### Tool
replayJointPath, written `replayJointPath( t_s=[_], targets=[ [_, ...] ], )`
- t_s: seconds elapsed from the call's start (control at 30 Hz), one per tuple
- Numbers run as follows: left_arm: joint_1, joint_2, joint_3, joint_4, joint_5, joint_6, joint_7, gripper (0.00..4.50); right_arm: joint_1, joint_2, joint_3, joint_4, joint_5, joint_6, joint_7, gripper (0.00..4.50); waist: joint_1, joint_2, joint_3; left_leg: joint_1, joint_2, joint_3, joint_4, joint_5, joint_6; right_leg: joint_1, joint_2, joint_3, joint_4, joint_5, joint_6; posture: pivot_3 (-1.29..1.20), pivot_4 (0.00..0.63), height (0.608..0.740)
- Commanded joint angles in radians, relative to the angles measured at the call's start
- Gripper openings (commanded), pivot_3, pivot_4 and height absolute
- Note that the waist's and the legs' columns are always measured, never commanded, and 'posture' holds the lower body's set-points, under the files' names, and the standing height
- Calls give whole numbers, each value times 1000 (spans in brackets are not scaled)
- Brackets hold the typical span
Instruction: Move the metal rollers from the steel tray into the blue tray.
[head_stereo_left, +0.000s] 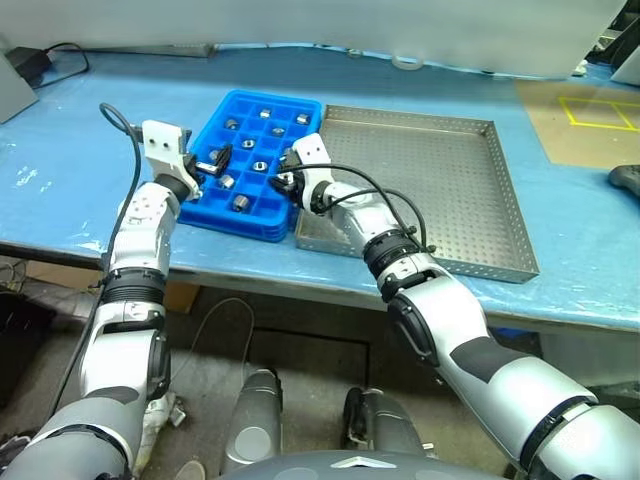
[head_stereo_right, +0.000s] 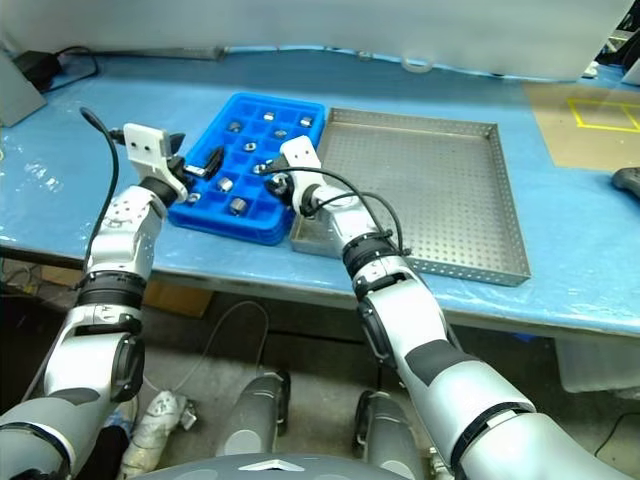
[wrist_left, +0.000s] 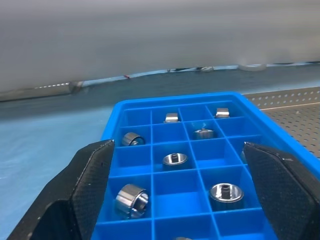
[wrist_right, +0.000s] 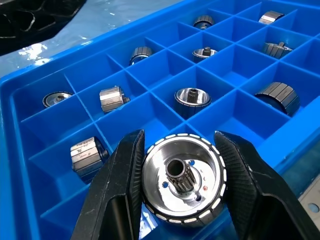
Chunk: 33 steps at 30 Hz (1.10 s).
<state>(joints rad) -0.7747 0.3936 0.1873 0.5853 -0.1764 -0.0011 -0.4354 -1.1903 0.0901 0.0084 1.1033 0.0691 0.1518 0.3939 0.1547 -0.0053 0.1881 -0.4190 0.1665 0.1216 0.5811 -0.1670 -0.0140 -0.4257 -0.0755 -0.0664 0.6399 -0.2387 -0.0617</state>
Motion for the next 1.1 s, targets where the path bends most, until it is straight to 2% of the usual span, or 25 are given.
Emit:
replayJointPath(
  t_s=[0.03, 0.13, 0.4, 0.57, 0.7, 0.83, 0.97, 1.1],
  targets=[
    [-25, 8, 0, -18, -3, -11, -5, 4500, -66, 18, -24, 17, 8, -51, -17, 1781, -2, 0, 0, 0, 0, 0, 0, 0, 0, 0, 0, 0, 0, 0, 0, 310, 150, 740],
    [-22, 11, 0, -26, -3, -7, -7, 4500, -87, 18, -28, 63, -9, -69, -49, 1781, -3, 0, 0, 0, 0, 0, -1, 0, 0, 0, 0, -1, 0, 1, 2, 316, 150, 740],
    [-30, 1, -2, -17, -9, 1, -12, 4500, -73, 0, -57, 93, -15, -99, -74, 4373, -2, 0, 0, -1, 0, 0, -1, 0, 0, 0, 0, -2, 0, 1, 2, 283, 150, 740],
    [-73, -60, -50, 10, -17, -15, -97, 4500, 22, -61, -96, -35, 26, -150, -47, 4373, 4, 0, 0, -1, 1, 1, -1, 1, -1, 1, 0, -2, 0, 1, 2, 190, 150, 740],
    [-110, -117, -133, 78, -2, -53, -249, 4500, 335, -142, -103, -494, 84, -30, 12, 4373, 0, -1, 0, -1, 0, 2, 0, 1, 1, 3, 0, -2, -1, 2, 3, 44, 150, 740],
    [-166, -159, -179, 216, 46, -145, -291, 4500, 576, -195, -91, -897, 159, 187, 25, 4445, -19, -1, 0, -1, 1, 2, 0, 3, 5, 3, 0, -2, -2, 2, 4, -52, 150, 740],
    [-202, -216, -194, 296, 37, -185, -373, 4500, 662, -243, -56, -1074, 135, 282, 2, 4445, -68, -1, 0, 3, 1, 2, -2, 6, 2, 3, 1, -1, -2, 2, 4, -89, 150, 740],
    [-177, -244, -200, 279, 25, -192, -428, 4500, 722, -277, -129, -1206, 212, 323, 12, 4445, -86, -1, 0, 9, 2, 2, -6, 7, -2, 7, 2, 1, -3, 2, 3, -92, 150, 740]
  ],
)
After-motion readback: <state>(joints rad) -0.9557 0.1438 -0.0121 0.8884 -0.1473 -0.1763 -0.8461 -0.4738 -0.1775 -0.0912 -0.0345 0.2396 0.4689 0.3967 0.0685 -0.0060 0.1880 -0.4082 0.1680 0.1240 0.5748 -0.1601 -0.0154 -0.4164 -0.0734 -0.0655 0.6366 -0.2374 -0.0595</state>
